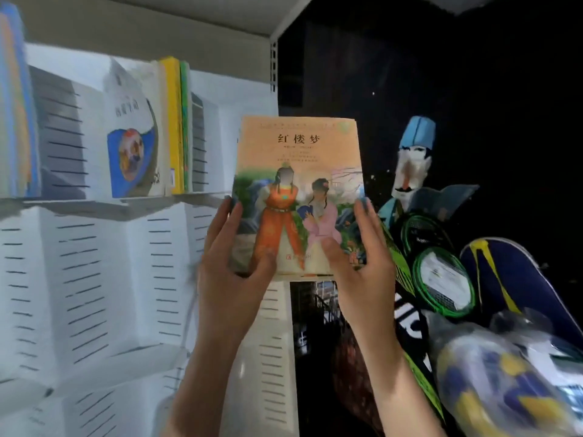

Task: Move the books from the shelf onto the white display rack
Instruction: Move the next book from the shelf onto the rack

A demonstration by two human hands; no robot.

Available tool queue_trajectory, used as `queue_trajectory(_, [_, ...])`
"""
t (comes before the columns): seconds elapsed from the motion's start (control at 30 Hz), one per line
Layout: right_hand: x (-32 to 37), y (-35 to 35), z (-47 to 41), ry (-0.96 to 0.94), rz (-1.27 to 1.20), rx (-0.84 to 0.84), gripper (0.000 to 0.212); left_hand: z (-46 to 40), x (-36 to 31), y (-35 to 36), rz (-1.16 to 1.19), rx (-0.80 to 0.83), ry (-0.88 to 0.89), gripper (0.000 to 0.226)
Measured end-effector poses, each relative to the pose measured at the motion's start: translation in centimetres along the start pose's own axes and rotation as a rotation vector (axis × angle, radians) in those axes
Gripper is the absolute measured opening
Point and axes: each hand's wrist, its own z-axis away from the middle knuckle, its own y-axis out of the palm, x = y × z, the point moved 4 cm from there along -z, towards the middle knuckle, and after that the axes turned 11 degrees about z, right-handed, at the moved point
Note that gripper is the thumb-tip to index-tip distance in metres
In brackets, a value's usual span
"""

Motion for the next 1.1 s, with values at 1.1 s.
queue_trajectory(1.1, [-2.9,11.6,-16.2,-0.197,0.010,-0.038,0.065,-18.8,6.2,2.7,-0.352,0.402,-0.109,0.073])
